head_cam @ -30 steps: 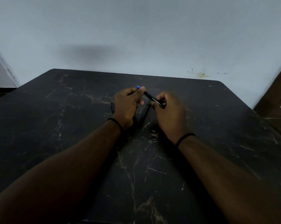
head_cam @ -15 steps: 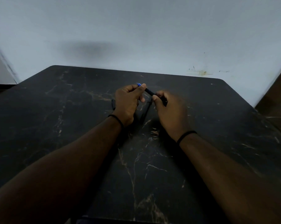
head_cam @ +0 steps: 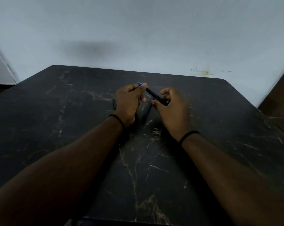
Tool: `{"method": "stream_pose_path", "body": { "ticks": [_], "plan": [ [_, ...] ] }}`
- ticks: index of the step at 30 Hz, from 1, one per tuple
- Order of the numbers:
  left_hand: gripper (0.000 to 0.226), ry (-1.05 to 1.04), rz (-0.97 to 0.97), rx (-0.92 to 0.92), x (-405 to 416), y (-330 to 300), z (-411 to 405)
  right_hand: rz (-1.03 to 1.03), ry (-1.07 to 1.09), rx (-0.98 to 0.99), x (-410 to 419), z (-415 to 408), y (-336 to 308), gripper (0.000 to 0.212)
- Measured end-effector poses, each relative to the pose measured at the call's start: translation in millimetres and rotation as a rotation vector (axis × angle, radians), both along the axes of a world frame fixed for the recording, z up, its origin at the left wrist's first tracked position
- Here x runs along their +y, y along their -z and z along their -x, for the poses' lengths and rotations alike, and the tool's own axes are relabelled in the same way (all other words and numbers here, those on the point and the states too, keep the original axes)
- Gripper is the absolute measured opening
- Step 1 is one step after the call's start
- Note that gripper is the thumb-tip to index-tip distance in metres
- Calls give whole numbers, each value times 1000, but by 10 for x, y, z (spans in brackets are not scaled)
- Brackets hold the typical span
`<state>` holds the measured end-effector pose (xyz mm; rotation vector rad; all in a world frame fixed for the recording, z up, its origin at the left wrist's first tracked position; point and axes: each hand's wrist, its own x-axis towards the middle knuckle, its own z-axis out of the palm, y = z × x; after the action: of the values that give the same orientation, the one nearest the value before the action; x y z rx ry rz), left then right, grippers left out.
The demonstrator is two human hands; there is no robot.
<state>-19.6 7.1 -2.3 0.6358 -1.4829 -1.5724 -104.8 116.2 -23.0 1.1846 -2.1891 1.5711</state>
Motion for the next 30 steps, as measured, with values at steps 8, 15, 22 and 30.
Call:
{"method": "stream_pose_path", "body": {
  "ticks": [8,15,22,30],
  "plan": [
    [23,14,-20,-22,23,-40,-41,-10,-8,40,1,12,-4,18],
    [16,77,-59,-40,-7,-67,-89,-102,3,45,5,17,-5,22],
    [19,67,32,-39,-45,-51,-72,-135,-34,29,12,-16,-25,28],
    [54,-203,825,-618,-67,78,-18,14,47,-148,79,53,-117,19]
  ]
}}
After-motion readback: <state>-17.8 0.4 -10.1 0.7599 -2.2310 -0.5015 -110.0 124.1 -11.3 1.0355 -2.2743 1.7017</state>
